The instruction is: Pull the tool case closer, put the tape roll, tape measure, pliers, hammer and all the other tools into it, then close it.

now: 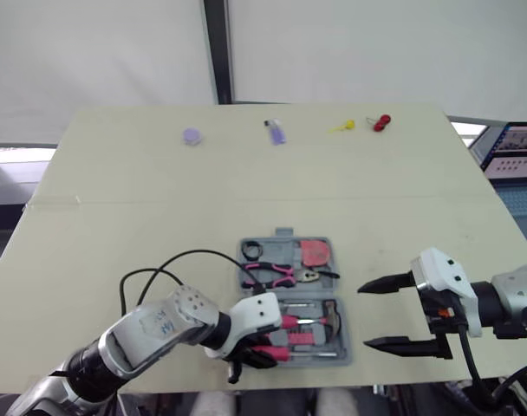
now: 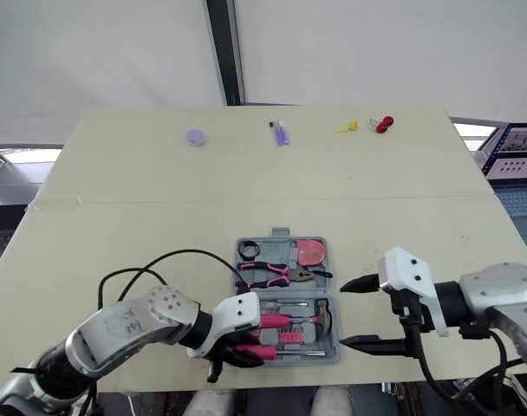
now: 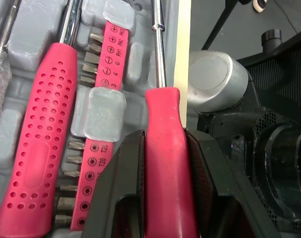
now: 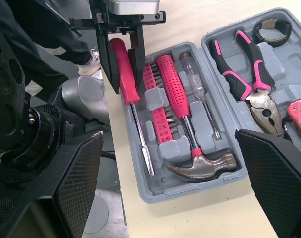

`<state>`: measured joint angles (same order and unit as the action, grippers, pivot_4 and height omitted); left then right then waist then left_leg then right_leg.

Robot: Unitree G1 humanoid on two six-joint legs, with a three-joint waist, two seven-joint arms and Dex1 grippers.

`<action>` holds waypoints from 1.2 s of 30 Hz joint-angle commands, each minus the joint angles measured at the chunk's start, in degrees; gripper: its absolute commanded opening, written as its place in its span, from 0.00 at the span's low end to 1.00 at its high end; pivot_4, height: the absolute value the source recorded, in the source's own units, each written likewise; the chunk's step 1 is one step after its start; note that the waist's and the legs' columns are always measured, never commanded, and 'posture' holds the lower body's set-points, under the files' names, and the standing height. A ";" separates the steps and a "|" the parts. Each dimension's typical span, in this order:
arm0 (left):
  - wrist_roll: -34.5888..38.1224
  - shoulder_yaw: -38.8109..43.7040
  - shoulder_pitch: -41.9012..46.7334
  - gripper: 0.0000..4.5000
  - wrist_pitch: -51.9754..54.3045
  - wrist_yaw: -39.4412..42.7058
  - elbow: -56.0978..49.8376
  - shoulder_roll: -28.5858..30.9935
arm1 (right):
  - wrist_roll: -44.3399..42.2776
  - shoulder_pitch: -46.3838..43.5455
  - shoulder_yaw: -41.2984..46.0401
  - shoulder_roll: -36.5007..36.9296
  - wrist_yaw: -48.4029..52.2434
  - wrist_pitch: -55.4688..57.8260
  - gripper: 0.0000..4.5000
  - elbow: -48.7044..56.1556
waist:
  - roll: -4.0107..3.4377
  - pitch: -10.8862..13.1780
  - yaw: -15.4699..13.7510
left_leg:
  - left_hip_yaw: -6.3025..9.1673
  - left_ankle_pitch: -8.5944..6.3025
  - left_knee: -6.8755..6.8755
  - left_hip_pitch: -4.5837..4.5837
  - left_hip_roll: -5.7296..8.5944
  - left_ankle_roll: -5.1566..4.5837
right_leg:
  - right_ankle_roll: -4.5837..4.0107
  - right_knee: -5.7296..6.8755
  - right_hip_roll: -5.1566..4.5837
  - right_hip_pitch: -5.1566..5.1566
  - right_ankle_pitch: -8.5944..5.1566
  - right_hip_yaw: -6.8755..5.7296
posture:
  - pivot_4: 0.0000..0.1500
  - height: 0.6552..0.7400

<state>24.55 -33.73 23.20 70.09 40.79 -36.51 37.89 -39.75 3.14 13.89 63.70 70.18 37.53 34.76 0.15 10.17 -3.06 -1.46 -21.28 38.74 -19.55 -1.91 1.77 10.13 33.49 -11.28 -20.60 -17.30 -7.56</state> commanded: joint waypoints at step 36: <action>-0.67 -3.27 0.86 0.16 -3.10 -1.77 2.74 -2.48 | -0.48 0.34 1.58 -0.29 -0.66 -0.83 1.00 1.10 | 0.00 0.00 0.00 | 0.01 -0.01 0.05 -0.02 0.00 -0.01 | 0.00 0.02 0.00 0.00 0.00 0.00 | 1.00 1.00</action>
<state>24.24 -36.66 23.82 67.96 38.95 -32.98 35.87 -39.68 3.57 13.89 63.68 69.93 37.42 34.75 0.15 10.16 -3.06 -1.45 -21.28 38.79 -19.57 -1.91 1.75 10.13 33.51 -11.28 -20.60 -17.30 -7.56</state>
